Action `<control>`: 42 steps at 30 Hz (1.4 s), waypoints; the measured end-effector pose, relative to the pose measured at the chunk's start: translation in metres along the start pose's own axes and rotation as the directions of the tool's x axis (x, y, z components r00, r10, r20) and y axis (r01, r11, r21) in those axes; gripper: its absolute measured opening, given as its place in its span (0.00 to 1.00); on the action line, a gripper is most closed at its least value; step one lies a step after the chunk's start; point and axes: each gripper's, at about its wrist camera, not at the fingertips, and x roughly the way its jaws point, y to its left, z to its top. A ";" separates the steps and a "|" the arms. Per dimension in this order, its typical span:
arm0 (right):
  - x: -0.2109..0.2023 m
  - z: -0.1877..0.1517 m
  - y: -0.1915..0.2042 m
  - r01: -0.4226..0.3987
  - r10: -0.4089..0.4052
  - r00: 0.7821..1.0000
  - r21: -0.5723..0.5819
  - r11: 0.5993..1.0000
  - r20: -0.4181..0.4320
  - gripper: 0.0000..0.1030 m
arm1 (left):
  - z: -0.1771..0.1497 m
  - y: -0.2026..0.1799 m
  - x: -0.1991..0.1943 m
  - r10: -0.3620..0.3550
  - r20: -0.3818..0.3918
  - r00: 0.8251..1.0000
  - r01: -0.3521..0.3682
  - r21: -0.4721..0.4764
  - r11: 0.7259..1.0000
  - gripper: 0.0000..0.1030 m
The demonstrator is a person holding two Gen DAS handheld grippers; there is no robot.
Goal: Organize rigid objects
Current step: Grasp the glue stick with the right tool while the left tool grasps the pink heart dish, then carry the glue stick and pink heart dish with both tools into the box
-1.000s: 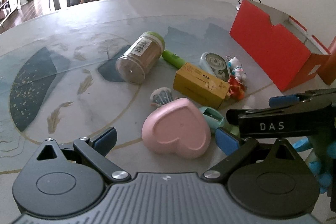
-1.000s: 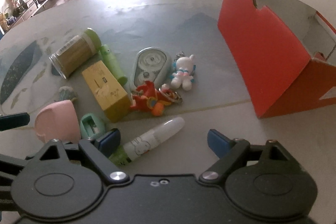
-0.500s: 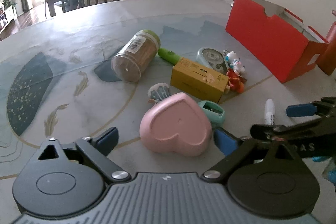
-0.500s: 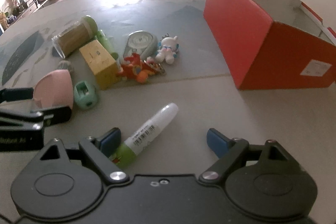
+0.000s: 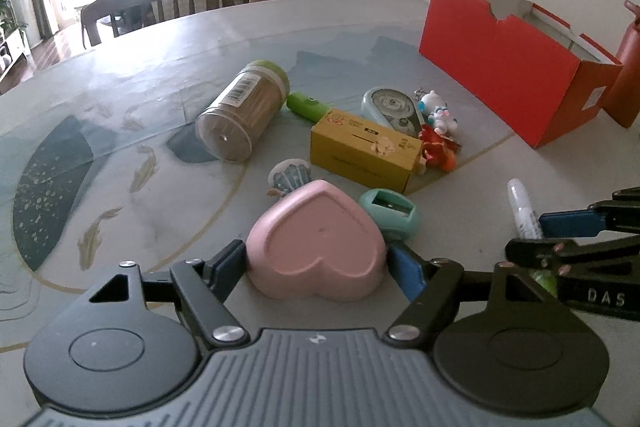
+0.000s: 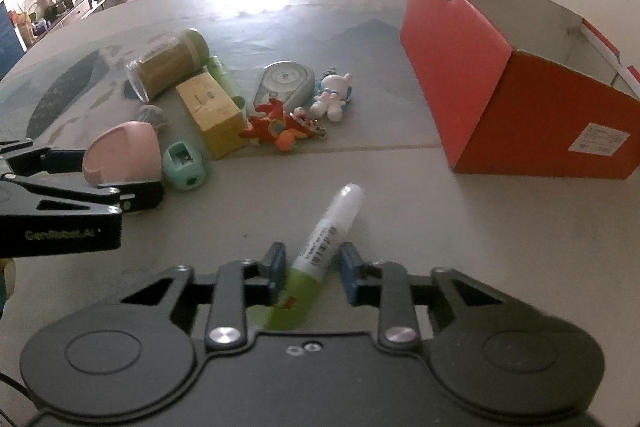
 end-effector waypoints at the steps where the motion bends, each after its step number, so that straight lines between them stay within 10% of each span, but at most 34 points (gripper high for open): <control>1: 0.000 0.000 -0.002 -0.001 0.001 1.000 0.001 1.000 -0.001 0.19 | 0.000 0.000 -0.001 0.001 0.000 1.000 -0.001 -0.005 1.000 0.75; 22: -0.062 0.010 -0.053 -0.098 0.096 0.989 0.021 0.995 0.109 0.16 | 0.013 -0.024 -0.045 -0.026 -0.006 1.000 0.025 -0.105 0.994 0.75; 42: -0.120 0.068 -0.136 -0.162 0.154 0.971 0.030 0.986 0.180 0.16 | 0.094 -0.109 -0.076 -0.097 0.065 0.993 0.099 -0.022 0.995 0.75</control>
